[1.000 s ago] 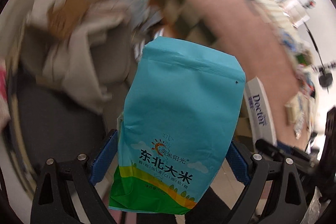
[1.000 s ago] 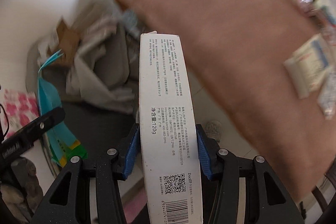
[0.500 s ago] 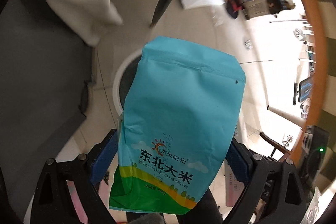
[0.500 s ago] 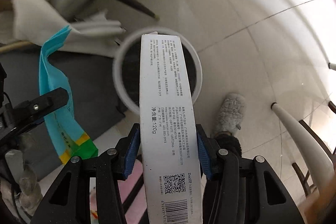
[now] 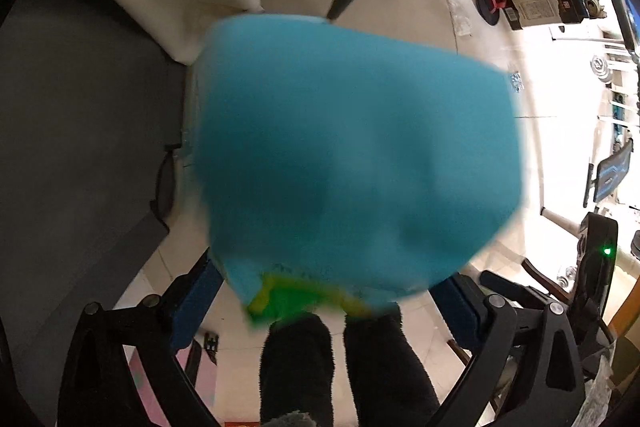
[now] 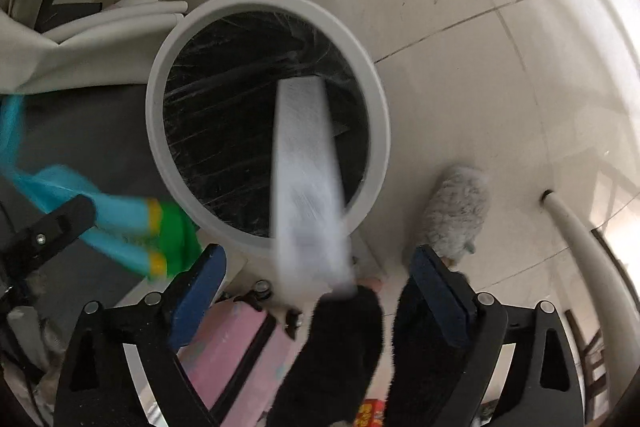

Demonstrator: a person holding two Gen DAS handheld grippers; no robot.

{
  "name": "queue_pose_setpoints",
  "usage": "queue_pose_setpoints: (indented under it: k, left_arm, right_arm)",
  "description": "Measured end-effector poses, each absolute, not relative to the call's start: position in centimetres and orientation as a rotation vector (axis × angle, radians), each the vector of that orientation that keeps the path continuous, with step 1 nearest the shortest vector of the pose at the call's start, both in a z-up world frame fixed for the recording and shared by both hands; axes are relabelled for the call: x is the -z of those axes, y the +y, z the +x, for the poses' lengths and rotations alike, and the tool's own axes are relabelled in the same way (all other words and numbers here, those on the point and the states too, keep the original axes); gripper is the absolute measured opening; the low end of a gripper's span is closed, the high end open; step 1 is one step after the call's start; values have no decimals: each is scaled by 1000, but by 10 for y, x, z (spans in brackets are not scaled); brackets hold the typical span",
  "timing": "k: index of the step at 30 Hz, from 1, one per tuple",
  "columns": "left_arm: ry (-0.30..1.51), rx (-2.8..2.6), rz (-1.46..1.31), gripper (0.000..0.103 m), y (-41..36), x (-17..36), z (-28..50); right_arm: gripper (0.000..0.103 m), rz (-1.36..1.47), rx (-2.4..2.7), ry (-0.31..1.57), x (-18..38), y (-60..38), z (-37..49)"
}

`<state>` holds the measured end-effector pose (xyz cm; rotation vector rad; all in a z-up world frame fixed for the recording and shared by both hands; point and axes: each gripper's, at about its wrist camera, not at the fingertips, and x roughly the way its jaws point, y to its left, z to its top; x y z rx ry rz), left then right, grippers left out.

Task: Collect trash
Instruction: 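Open both tools to drop the bag and box into the bin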

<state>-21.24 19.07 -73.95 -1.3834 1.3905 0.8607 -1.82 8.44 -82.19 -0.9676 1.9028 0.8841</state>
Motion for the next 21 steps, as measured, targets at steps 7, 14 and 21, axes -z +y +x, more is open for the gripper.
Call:
queue_pose_setpoints:
  k: [7, 14, 21]
  left_arm:
    - [1397, -924, -1291, 100, 185, 716, -223]
    - [1436, -997, -1226, 100, 174, 705, -230]
    - [1436, -1051, -1209, 100, 164, 670, -234]
  right_arm:
    - [101, -1047, -883, 1773, 802, 94, -19]
    - [101, -1105, -853, 1651, 793, 99, -22]
    - [101, -1076, -852, 1618, 752, 99, -21]
